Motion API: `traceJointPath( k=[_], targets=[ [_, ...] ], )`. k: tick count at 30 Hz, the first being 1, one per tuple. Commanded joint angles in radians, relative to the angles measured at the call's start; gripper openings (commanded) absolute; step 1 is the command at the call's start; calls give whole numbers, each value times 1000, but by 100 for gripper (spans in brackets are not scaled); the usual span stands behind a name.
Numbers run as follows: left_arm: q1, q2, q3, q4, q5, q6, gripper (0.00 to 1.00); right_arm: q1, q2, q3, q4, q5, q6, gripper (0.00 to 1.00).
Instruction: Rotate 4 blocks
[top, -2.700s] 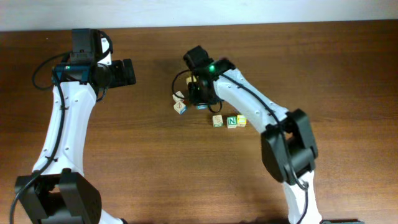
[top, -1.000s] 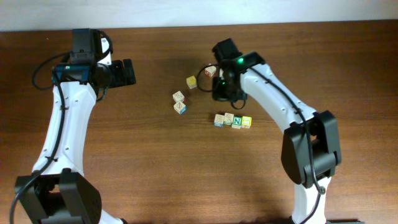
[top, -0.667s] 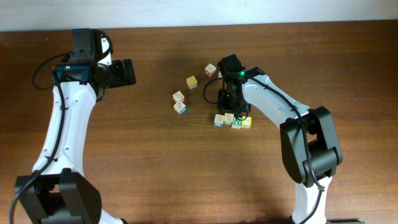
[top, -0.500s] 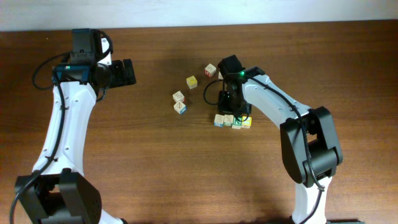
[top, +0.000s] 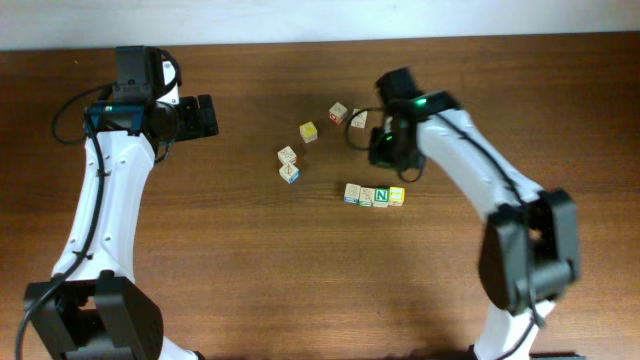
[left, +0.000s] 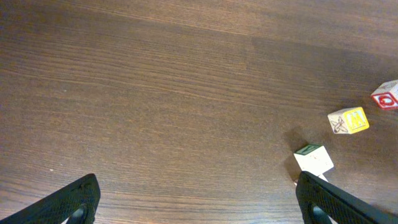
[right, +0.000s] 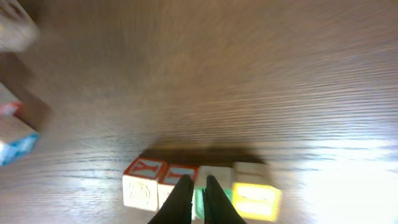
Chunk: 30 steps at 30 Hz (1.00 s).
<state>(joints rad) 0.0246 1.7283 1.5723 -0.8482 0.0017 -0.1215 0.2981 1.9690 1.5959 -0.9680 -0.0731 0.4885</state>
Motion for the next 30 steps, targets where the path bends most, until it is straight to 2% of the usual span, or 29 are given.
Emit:
traceJointPath(
  k=[1,6,10,20,30],
  targets=[
    [-2,7,11,1,-6,-9,99,-40,-45,12,-45,48,-77,10],
    [-3,7,11,1,-6,-9,99,-30,-26,-204,157,24,-54,9],
    [-2,7,11,1,-6,-9,99,-30,-25,-275,196,24,-55,9],
    [-2,7,11,1,-6,-9,99,-30,-25,-278,198,-29,-118,9],
    [-2,7,11,1,-6,-9,99,-30,-25,-278,176,-29,-118,9]
  ],
)
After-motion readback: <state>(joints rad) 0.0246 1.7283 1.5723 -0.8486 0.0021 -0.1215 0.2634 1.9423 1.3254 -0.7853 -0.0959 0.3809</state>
